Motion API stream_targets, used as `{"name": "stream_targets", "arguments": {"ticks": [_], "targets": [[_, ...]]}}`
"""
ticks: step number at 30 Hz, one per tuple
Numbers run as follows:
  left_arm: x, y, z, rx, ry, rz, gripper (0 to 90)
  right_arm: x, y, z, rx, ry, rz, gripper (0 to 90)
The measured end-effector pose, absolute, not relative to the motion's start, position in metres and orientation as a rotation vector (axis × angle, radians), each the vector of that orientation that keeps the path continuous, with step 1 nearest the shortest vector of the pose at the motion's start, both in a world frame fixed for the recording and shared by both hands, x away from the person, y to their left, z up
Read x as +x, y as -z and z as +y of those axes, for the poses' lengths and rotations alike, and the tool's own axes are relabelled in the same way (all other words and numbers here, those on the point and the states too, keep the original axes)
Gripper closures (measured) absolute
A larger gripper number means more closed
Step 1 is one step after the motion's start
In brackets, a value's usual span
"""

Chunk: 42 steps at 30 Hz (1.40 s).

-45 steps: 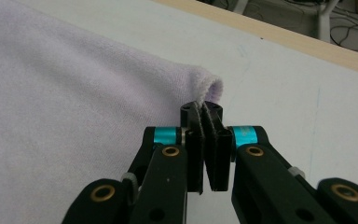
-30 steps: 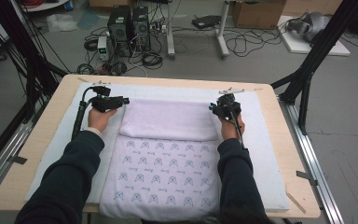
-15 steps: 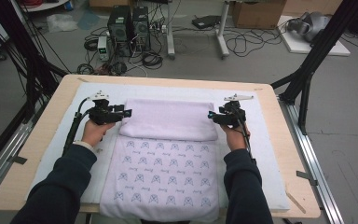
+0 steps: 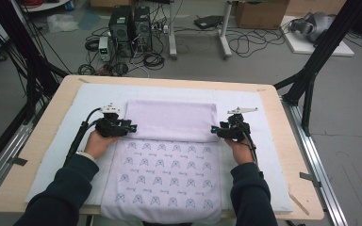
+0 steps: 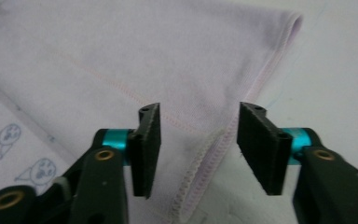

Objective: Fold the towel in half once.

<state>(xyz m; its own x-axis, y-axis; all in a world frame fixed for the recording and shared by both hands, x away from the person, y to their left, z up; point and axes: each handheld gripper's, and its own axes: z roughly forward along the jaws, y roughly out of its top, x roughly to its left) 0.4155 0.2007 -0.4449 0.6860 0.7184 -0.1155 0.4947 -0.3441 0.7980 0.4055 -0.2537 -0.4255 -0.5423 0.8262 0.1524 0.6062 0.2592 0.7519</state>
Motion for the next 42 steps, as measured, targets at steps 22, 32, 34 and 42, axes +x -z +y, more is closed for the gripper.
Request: {"name": "stream_targets", "arguments": {"ticks": [22,32,34,42], "targets": [[0.343,0.434,0.225,1.821,-0.359,0.844,86.1,0.330,0.427,-0.252,1.197,-1.234,2.293,86.9],[0.295,0.430,0.238,1.789,-0.363,0.826,86.3,0.280,0.423,-0.248,1.161,-1.300,2.231,86.8],[0.286,0.429,0.240,1.778,-0.372,0.820,86.3,0.271,0.423,-0.247,1.158,-1.306,2.225,86.8],[0.248,0.427,0.248,1.767,-0.372,0.793,86.5,0.231,0.419,-0.239,1.159,-1.294,2.196,86.6]]}}
